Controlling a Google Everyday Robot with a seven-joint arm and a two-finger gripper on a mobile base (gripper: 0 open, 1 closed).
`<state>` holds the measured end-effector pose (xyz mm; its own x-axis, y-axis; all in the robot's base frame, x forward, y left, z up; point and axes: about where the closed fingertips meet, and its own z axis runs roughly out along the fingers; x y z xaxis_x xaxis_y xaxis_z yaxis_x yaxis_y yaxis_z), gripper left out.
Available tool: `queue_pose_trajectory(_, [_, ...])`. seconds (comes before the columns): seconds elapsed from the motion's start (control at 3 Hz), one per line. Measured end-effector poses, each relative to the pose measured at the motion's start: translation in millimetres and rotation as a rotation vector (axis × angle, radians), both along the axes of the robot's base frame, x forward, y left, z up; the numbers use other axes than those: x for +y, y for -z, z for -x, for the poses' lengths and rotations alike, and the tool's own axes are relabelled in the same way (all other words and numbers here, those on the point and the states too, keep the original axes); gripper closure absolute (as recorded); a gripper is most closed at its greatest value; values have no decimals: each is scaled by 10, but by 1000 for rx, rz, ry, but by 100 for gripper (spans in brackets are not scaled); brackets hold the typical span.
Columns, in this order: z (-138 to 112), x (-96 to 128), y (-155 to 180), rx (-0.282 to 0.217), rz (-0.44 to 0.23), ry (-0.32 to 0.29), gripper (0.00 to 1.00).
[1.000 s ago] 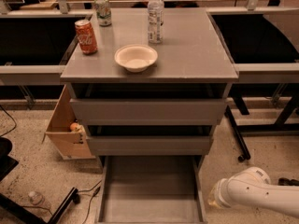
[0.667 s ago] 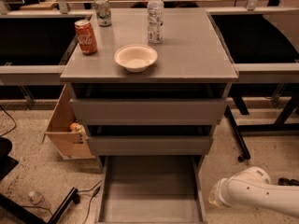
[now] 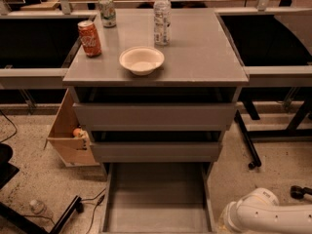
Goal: Close bottom drawer
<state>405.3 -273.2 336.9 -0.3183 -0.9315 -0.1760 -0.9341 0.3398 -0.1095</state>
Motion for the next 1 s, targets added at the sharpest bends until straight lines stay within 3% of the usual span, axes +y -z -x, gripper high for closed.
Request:
queue_pose_trajectory(0.33, [430,-260,508,25,-8,23,100])
queue_pose_trajectory(0.67, [670,-369,1075,12,-42,39,100])
queue_pose_trajectory(1.0, [737,-269,1582,-15,-111,68,100])
